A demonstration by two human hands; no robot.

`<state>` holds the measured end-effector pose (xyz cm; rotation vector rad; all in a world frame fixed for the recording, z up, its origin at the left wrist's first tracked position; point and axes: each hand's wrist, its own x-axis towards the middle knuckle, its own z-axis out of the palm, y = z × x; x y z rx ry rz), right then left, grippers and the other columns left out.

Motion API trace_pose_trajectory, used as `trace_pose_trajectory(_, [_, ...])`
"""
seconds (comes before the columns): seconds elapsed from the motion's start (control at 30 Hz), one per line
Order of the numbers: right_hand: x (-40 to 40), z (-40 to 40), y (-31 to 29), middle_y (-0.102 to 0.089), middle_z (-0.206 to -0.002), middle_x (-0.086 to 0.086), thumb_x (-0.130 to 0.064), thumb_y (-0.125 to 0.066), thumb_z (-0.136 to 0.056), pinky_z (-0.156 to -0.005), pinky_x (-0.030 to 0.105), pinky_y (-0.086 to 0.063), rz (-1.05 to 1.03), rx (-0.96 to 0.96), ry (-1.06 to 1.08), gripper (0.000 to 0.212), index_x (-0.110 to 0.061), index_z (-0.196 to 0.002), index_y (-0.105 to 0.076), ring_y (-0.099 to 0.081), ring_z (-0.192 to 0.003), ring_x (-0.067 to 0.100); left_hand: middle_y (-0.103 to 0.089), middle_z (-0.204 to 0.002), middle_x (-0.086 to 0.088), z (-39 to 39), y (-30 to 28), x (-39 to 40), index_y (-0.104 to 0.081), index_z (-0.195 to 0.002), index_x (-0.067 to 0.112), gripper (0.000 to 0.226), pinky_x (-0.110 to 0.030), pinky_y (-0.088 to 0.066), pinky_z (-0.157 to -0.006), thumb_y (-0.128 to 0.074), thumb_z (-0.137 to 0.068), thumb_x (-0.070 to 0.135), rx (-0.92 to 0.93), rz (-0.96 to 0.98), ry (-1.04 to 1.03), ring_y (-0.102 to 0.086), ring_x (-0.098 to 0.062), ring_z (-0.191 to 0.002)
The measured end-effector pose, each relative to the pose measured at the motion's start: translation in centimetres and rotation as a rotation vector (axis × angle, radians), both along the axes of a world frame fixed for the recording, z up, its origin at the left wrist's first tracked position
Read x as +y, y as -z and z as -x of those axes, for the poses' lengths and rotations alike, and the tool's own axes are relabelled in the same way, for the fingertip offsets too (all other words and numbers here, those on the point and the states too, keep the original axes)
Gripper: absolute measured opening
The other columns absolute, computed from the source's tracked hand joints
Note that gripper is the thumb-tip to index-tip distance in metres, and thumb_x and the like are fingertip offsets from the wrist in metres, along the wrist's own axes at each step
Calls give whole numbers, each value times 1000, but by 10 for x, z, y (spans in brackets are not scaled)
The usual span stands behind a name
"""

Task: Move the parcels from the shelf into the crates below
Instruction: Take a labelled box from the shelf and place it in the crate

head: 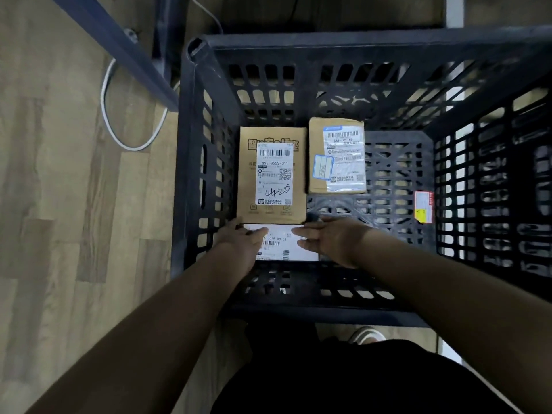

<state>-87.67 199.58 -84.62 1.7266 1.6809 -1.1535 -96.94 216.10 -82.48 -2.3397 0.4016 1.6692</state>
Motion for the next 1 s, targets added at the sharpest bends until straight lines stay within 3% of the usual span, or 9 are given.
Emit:
trace_pose_trajectory(0.13, [4,17,-12,7,-160,1,-20,-30,-103,-119,36,-7,2,-11,15,52,-18,-152,-12,-1,-147,21,-16,-157,-5,6,-2,-10,-24,-148,12,54,-42,-3,-118,-40,-98,25,-23,37,-85,-17,-22,-143])
trace_pose_trajectory(0.27, [-11,21,-15,2,-160,1,-17,-22,-104,-118,35,-11,11,38,68,49,-16,-152,-12,-6,-147,22,-48,-137,-5,17,1,3,-49,-129,12,37,-46,-27,-109,-45,-94,25,60,84,-261,-43,-23,-126])
trace_pose_trajectory(0.4, [-23,15,-5,13,-159,-5,-19,-26,-104,-116,39,-22,44,46,80,51,-21,-153,-11,0,-147,21,-18,-156,-3,15,1,4,-26,-147,12,50,-45,-11,-117,-30,-101,31,52,85,-212,-17,-19,-143])
trace_pose_trajectory(0.53, [-32,9,3,26,-155,-10,-9,-31,-101,-114,38,-28,41,61,62,62,-25,-153,0,-1,-147,22,-1,-159,-1,12,9,7,-21,-149,16,50,-47,-7,-117,-29,-102,30,105,61,-149,-9,-19,-145])
trace_pose_trajectory(0.67, [-30,5,1,26,-155,-12,-5,-33,-100,-111,40,-33,64,55,59,66,-27,-153,-1,-2,-147,23,0,-159,-1,11,6,8,-21,-150,17,53,-47,-3,-117,-40,-100,24,103,54,-92,-7,-20,-145])
trace_pose_trajectory(0.83, [-17,12,-20,4,-160,-1,-17,-28,-103,-117,41,-21,93,8,122,56,-22,-153,-4,-3,-147,23,-19,-156,-7,12,-27,7,-26,-146,11,50,-41,-8,-117,-37,-99,24,-89,79,-208,-17,-21,-143])
trace_pose_trajectory(1.0, [-25,-1,-106,-3,-160,4,-17,-31,-103,-118,37,-17,42,-51,229,59,-15,-152,2,-5,-147,22,-20,-155,-7,13,-111,10,-26,-147,17,56,-46,3,-116,-43,-95,29,-268,16,-116,-16,-22,-143])
